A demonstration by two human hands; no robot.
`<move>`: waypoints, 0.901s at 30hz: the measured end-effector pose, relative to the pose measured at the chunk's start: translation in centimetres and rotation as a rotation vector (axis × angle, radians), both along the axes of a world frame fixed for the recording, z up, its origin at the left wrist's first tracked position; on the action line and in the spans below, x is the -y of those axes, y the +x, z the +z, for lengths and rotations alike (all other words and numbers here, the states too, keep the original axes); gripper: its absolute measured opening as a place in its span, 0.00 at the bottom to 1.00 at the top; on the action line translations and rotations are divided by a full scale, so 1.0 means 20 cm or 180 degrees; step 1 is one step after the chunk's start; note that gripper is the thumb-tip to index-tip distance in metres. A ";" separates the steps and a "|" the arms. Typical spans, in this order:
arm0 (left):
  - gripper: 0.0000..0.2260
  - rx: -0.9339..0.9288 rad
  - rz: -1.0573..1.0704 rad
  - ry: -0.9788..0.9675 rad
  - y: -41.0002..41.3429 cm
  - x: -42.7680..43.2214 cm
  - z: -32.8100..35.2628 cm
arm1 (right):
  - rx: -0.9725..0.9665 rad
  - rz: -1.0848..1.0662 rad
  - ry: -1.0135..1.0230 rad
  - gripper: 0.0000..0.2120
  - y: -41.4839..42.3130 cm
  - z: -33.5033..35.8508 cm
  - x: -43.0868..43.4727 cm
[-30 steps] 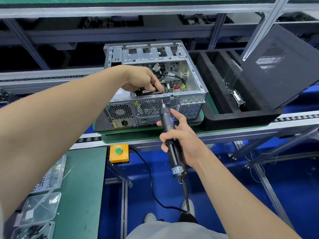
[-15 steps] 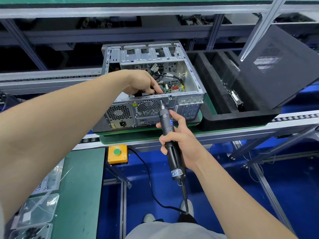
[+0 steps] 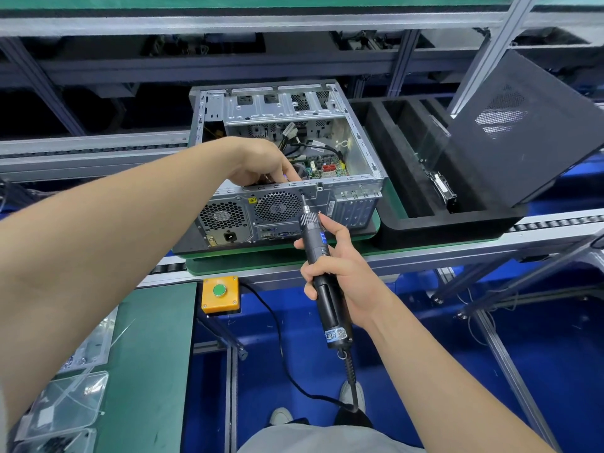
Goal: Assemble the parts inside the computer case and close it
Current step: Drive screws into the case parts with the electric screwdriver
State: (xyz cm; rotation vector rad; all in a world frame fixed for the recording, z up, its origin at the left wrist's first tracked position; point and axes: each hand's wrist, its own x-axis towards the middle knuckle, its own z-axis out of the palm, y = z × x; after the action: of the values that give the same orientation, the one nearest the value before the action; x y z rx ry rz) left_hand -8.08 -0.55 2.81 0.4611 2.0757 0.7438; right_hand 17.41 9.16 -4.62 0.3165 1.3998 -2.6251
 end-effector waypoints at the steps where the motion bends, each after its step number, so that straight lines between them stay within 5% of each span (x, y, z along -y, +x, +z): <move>1: 0.21 0.0085 -0.0021 -0.0021 0.00 0.00 0.00 | 0.0000 -0.0001 0.0007 0.44 0.00 0.00 0.00; 6: 0.22 0.0331 -0.0328 -0.0084 0.01 0.03 0.02 | -0.0016 -0.0001 0.0014 0.44 0.01 0.00 0.00; 16: 0.17 -0.0133 -0.0188 0.0430 0.02 0.08 -0.01 | -0.0035 -0.0006 -0.0007 0.44 0.02 -0.02 0.00; 24: 0.06 -0.1099 -0.0740 0.0807 0.11 0.11 -0.03 | 0.0007 -0.0159 -0.0100 0.43 0.00 -0.05 0.01; 27: 0.10 -0.1494 -0.1170 0.1130 0.16 0.14 -0.03 | 0.0025 -0.0178 -0.0124 0.43 0.00 -0.05 0.01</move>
State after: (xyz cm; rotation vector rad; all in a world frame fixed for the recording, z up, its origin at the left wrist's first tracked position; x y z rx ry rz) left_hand -4.89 -3.40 2.14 1.2816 2.1852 0.8373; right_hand 17.41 8.98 -5.58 0.3659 1.3548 -2.6890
